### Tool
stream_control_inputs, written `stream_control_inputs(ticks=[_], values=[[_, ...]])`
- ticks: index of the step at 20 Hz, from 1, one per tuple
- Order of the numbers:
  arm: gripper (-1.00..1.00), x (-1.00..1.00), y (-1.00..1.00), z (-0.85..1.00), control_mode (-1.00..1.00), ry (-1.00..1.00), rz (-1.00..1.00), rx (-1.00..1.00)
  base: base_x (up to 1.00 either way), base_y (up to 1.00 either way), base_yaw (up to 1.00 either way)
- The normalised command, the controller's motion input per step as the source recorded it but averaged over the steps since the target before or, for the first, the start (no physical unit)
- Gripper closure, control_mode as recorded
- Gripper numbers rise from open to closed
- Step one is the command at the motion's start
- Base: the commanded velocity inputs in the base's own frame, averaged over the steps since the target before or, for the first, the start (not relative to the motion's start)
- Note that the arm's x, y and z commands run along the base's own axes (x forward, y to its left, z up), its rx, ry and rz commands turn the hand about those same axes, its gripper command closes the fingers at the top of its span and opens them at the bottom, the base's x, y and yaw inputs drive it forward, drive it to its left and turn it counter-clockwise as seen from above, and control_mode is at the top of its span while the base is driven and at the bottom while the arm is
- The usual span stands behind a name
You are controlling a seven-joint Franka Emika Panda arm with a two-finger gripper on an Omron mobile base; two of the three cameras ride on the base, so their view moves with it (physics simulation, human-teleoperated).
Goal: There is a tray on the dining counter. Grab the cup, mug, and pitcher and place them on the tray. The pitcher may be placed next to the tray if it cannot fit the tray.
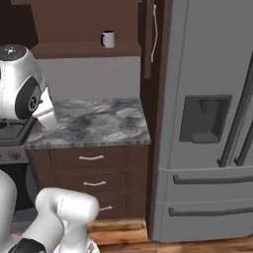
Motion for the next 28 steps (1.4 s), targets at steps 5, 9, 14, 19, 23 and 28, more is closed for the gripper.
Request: stream_control_inputs(ticks=[5, 9, 14, 19, 23, 28], values=[[-1.00, 0.00, 0.00, 0.00, 1.00, 0.00, 0.00, 0.00, 0.83, -0.34, 0.09], [-1.00, 0.00, 0.00, 0.00, 1.00, 0.00, 0.00, 0.00, 0.60, -0.60, 0.12], [-1.00, 0.00, 0.00, 0.00, 1.00, 0.00, 0.00, 0.00, 0.75, 0.26, 0.07], [-1.00, 0.00, 0.00, 0.00, 1.00, 0.00, 0.00, 0.00, 0.54, 0.26, 0.00], [-1.00, 0.00, 0.00, 0.00, 1.00, 0.00, 0.00, 0.00, 0.57, -0.11, 0.00], [-1.00, 0.00, 0.00, 0.00, 1.00, 0.00, 0.00, 0.00, 0.82, 0.04, 0.00]])
